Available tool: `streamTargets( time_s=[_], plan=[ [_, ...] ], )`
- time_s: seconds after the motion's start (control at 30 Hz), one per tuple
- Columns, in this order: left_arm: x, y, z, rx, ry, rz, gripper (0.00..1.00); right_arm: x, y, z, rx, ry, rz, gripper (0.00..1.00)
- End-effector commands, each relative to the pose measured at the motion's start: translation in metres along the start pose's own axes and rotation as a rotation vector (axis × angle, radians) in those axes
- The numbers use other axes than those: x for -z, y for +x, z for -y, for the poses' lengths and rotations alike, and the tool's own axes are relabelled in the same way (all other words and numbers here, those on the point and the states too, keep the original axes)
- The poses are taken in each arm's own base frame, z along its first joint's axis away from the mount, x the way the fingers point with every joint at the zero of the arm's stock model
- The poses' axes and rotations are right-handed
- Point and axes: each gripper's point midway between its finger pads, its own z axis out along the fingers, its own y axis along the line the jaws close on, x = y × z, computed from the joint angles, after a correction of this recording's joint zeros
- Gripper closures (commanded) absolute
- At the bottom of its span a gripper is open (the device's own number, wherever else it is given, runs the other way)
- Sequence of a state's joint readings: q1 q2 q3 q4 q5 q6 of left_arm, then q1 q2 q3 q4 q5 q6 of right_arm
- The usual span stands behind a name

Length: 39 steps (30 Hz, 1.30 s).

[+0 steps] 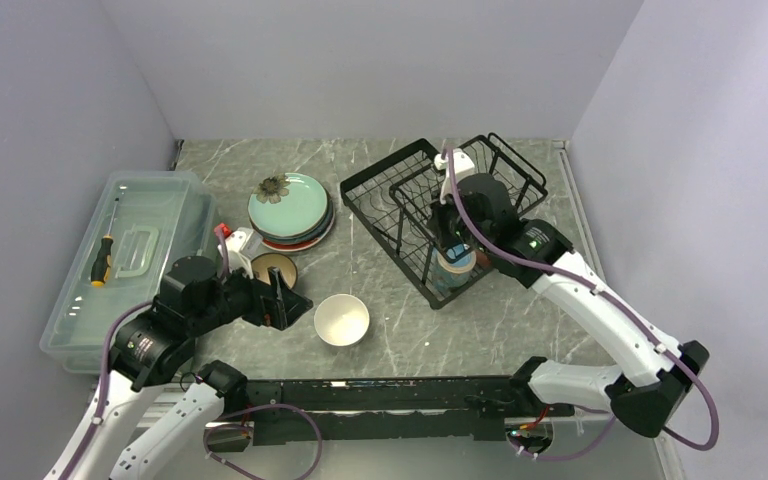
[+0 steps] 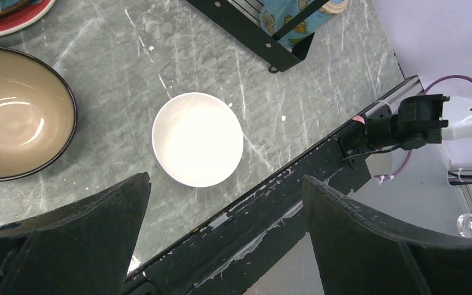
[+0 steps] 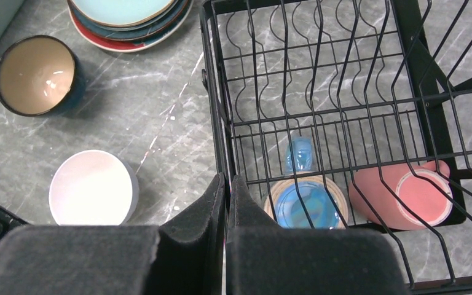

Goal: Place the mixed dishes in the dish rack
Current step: Move the dish rack to the center of the board.

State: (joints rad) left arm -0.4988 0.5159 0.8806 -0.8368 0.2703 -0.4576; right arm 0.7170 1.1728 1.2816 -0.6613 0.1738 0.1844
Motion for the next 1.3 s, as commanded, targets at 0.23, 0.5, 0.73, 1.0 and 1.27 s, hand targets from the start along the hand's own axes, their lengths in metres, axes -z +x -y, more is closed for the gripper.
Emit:
streamTargets(
  time_s=[0.23,0.5,0.73,1.0,1.27],
  plan=[
    [-0.001,-0.005,0.000,0.004,-0.005,0.012,0.01,0.030,-0.012,0.014,-0.075,0.048,0.092,1.00],
    [-0.003,-0.004,-0.002,0.008,-0.019,0.004,0.01,0.034,-0.032,0.014,-0.052,0.058,0.118,0.71],
    [-0.003,-0.005,-0.003,0.009,-0.025,0.003,0.01,0.045,-0.055,0.013,-0.052,0.053,0.162,0.50],
    [-0.004,-0.005,-0.006,0.017,-0.042,0.005,0.01,0.057,-0.074,-0.005,-0.053,-0.012,0.186,0.48],
    [-0.009,-0.005,-0.007,0.040,-0.052,-0.015,0.01,0.071,-0.081,-0.045,-0.030,-0.118,0.195,0.47]
  ],
)
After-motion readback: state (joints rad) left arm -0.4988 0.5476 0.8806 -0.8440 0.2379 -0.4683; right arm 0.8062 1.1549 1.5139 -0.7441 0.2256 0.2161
